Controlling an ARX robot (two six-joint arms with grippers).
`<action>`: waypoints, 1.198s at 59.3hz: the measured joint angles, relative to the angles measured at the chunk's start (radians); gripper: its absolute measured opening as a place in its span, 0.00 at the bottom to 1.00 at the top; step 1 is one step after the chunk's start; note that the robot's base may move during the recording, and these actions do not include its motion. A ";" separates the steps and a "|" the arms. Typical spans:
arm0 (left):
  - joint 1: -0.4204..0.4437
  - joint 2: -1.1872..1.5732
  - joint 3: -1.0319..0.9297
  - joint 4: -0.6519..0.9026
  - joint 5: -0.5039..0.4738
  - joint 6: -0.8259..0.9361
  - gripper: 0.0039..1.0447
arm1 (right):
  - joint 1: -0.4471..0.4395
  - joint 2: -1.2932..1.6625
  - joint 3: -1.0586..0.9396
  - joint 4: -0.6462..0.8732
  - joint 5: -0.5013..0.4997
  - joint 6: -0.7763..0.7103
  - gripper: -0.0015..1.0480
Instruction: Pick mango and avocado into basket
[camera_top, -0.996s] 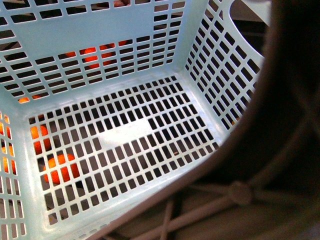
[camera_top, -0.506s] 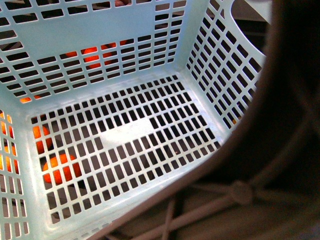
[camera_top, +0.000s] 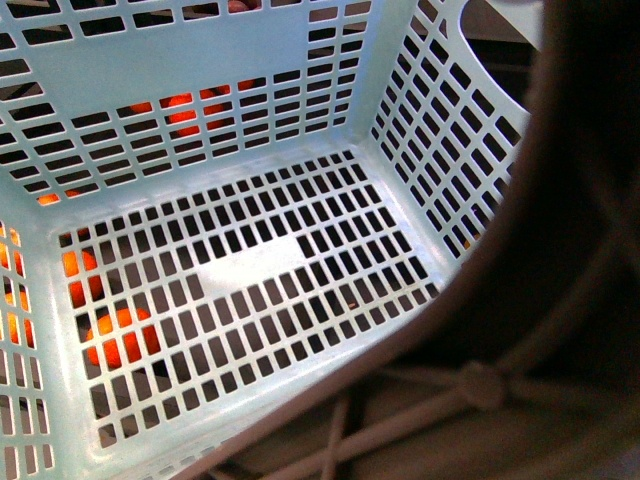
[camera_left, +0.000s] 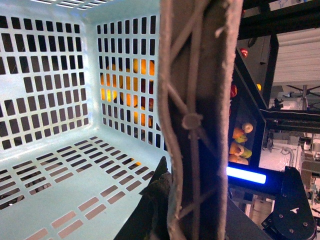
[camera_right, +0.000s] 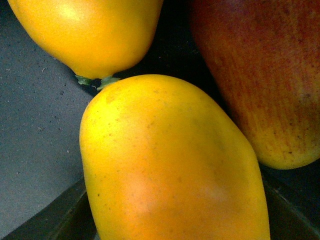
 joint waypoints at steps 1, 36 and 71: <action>0.000 0.000 0.000 0.000 0.000 0.000 0.06 | 0.000 0.000 -0.001 0.000 0.000 0.000 0.66; 0.000 0.000 0.000 0.000 0.000 0.000 0.06 | -0.075 -0.245 -0.248 0.239 -0.117 0.234 0.60; 0.000 0.000 0.000 0.000 0.000 0.000 0.06 | -0.047 -1.113 -0.600 0.090 -0.212 0.560 0.60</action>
